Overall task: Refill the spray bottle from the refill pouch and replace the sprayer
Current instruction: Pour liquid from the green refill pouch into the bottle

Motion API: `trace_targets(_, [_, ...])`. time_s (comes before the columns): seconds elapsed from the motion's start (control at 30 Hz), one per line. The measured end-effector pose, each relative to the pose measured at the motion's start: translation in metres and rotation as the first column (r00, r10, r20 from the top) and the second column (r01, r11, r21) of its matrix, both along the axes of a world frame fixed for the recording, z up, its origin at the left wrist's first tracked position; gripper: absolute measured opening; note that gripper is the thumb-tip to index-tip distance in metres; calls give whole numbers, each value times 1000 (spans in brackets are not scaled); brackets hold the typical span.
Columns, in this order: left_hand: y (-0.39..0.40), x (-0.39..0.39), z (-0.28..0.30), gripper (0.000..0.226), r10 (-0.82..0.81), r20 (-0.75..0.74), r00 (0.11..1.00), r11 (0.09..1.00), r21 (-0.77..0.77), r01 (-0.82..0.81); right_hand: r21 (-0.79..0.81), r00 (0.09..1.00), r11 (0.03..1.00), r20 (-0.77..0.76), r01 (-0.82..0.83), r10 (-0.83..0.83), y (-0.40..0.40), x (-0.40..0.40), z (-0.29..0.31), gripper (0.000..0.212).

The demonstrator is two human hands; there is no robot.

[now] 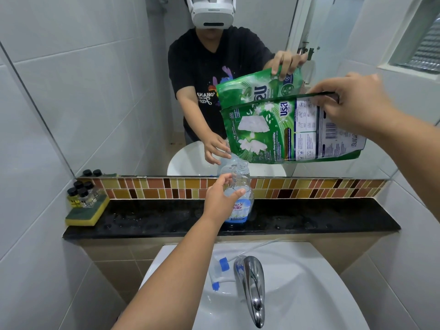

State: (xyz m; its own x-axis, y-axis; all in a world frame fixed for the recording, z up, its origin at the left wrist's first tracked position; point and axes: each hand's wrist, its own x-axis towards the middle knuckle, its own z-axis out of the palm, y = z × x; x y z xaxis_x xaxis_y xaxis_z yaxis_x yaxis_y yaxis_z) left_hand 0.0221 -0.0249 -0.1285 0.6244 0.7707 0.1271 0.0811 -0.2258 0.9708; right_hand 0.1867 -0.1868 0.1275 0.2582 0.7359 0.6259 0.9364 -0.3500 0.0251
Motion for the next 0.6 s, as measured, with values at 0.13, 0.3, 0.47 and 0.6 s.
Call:
trace_targets(0.13, [0, 1, 0, 42, 10, -22, 1000, 1000, -5, -10, -7, 997, 999, -61, 39, -39, -3, 5, -6, 18])
trace_targets(0.3, [0, 2, 2, 43, 23, -44, 999, 999, -22, -24, 18, 985, 998, -168, 52, -48, -8, 6, -18, 17])
trace_targets(0.47, [-1, 2, 3, 43, 32, -57, 998, 999, -22, -33, 66, 954, 995, -296, 77, -54, -12, 8, -35, 16])
trace_targets(0.6, [0, 2, 2, 43, 28, -48, 998, 999, -29, -30, 99, 934, 991, -353, 87, -46, -15, 11, -45, 16])
